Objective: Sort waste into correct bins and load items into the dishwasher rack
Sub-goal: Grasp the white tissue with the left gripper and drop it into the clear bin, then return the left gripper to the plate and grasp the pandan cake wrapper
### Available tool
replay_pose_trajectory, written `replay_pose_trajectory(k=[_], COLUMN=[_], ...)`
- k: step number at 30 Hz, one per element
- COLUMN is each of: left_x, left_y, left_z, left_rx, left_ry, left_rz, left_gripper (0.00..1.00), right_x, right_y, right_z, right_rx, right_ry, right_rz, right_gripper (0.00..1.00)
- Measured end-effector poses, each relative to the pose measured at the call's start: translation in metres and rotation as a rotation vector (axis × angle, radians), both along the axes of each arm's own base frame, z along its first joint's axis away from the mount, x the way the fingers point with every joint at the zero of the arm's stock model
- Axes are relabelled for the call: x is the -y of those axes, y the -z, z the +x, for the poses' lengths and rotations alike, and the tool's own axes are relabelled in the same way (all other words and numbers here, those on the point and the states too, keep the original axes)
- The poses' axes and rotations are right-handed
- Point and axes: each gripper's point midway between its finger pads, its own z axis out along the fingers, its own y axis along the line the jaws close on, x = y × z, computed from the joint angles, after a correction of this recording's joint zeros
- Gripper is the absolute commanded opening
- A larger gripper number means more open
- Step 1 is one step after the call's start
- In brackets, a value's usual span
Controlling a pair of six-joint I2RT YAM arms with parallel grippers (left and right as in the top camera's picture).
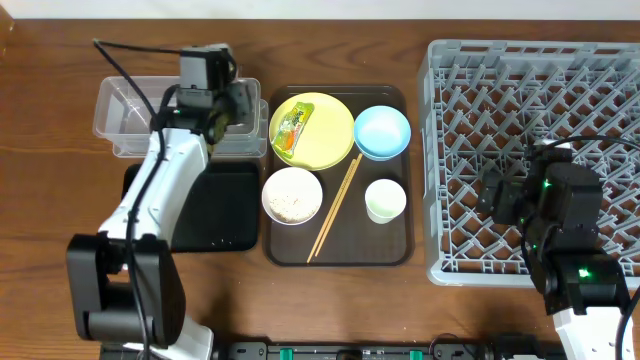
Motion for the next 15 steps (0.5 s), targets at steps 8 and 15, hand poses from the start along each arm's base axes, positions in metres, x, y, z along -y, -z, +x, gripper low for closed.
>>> replay_pose_trajectory(k=[8, 15], left_x=[-0.003, 0.061], left_y=[0.006, -0.005], left_z=[0.002, -0.009], left_rx=[-0.007, 0.018], left_ry=[-0.004, 0.213], left_rz=[-0.007, 0.002], left_gripper=[0.47, 0.53], right_x=[0.000, 0.000], right_y=[0.000, 0.000], right_z=[0.000, 0.000], right_rx=[0.000, 0.000], right_ry=[0.000, 0.000], right_rz=[0.000, 0.001], right_gripper=[0.99, 0.99])
